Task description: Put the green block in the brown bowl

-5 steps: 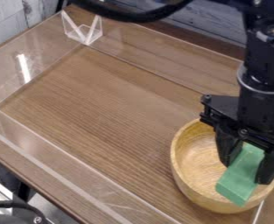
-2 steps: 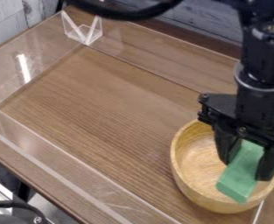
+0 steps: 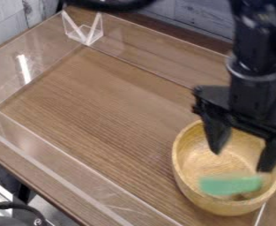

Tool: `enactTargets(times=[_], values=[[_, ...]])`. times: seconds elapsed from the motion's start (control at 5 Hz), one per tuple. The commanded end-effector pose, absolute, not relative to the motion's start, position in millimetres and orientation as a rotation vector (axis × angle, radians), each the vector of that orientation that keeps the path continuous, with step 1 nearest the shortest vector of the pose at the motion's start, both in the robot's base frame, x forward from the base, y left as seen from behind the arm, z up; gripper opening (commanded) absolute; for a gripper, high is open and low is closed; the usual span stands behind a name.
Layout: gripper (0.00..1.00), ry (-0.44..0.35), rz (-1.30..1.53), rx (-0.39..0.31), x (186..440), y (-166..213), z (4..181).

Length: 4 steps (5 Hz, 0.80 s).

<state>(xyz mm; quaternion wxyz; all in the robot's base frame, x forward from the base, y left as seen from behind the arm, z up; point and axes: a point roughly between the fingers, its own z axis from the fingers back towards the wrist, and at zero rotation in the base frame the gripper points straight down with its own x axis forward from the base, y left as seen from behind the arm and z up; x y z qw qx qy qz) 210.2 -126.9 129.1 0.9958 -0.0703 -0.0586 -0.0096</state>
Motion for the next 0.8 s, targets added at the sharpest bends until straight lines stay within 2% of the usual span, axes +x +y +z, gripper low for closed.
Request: enactTargets(times=[0.0,0.2,0.6], values=[[1.0,-0.179,0.022,-0.13,232,-82,148.2],[1.0,-0.187,0.038,-0.113,246,-57,148.1],[1.0,-0.183,-0.004,-0.112,248,-71,129.5]])
